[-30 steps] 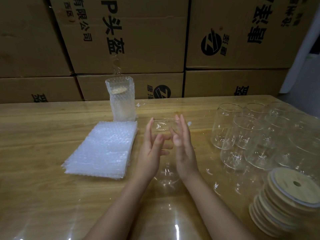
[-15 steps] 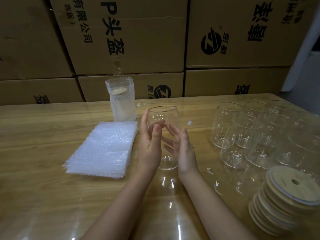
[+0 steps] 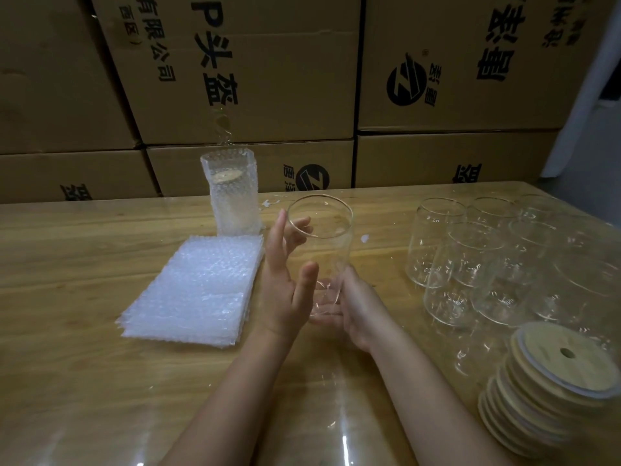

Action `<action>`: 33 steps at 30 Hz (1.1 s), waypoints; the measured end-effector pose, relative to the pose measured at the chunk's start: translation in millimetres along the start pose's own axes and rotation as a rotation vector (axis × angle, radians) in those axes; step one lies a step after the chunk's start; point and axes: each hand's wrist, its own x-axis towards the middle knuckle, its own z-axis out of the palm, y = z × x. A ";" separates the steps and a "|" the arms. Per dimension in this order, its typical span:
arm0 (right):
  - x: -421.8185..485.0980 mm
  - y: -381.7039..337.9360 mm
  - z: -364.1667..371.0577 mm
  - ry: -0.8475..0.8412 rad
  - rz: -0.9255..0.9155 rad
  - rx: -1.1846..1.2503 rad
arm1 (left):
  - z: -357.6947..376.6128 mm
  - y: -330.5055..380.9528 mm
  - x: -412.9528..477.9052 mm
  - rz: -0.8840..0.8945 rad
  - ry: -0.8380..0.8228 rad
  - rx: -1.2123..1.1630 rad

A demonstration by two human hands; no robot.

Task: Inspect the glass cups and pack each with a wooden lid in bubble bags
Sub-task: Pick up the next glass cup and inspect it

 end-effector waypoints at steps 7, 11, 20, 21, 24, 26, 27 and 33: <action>2.4 5.0 0.0 0.152 -0.155 0.080 | 8.3 3.9 -5.1 -0.030 0.076 -0.062; 5.0 12.1 7.3 0.085 -0.169 0.294 | 11.2 10.9 -6.6 -0.013 0.093 -0.089; 10.3 18.9 -2.8 -0.073 -0.087 0.344 | 4.8 12.2 -4.0 0.009 -0.137 0.107; 9.3 18.2 -3.9 -0.089 -0.075 0.310 | 4.5 11.6 -2.8 0.039 -0.136 0.131; 6.6 14.6 -4.8 -0.177 -0.067 0.202 | 1.4 9.4 1.7 0.145 -0.138 0.112; 4.3 12.5 -3.5 -0.189 -0.062 0.145 | -1.4 6.7 3.3 0.212 -0.154 0.097; 3.8 11.8 -3.0 -0.168 -0.061 0.140 | -1.8 5.9 3.7 0.217 -0.154 0.085; 7.8 14.7 -1.7 -0.005 -0.195 0.191 | 2.8 5.9 -0.5 0.196 -0.135 0.036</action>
